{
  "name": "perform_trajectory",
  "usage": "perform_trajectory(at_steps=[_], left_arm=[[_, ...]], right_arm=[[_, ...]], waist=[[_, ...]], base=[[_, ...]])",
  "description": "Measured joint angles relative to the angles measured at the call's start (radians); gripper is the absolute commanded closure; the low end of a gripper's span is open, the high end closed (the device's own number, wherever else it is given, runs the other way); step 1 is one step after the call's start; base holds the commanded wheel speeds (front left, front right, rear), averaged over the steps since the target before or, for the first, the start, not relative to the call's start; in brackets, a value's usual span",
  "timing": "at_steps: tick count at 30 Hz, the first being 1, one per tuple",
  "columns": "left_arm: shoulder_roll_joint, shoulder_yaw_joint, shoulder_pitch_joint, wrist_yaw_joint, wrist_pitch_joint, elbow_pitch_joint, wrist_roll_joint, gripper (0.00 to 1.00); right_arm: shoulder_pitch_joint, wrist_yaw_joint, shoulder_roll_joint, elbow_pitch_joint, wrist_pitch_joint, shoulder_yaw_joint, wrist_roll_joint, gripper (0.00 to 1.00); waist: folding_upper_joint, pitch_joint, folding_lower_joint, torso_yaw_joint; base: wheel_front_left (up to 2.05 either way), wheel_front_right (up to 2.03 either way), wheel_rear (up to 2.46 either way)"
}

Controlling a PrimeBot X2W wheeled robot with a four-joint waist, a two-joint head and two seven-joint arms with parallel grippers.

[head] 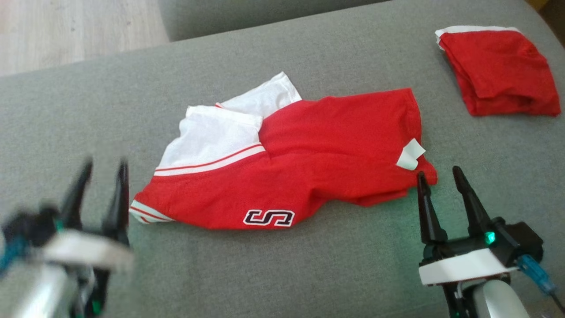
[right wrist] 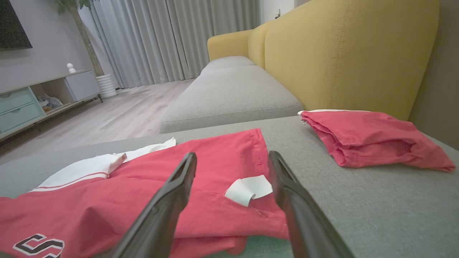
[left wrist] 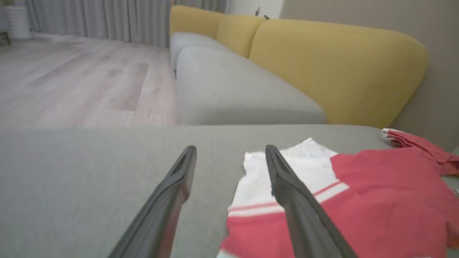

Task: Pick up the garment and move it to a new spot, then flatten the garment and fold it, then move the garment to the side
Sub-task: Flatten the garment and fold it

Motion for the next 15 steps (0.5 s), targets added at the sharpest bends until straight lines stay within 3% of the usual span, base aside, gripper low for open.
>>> perform_trajectory(at_steps=[6,15], left_arm=[[0.071,-0.076,-0.318,-0.067,0.251,-0.059,0.044,0.00],[0.084,-0.246,-0.638,-0.118,0.639,0.148,0.016,0.00]], right_arm=[[-0.047,0.000,0.000,0.000,0.000,0.024,0.011,0.00],[-0.119,0.000,0.000,-0.009,0.000,0.061,0.030,0.00]], waist=[[0.0000,0.043,0.0002,-0.021],[0.0000,0.143,0.0003,-0.087]], base=[[0.00,0.00,0.00],[0.00,0.00,0.00]])
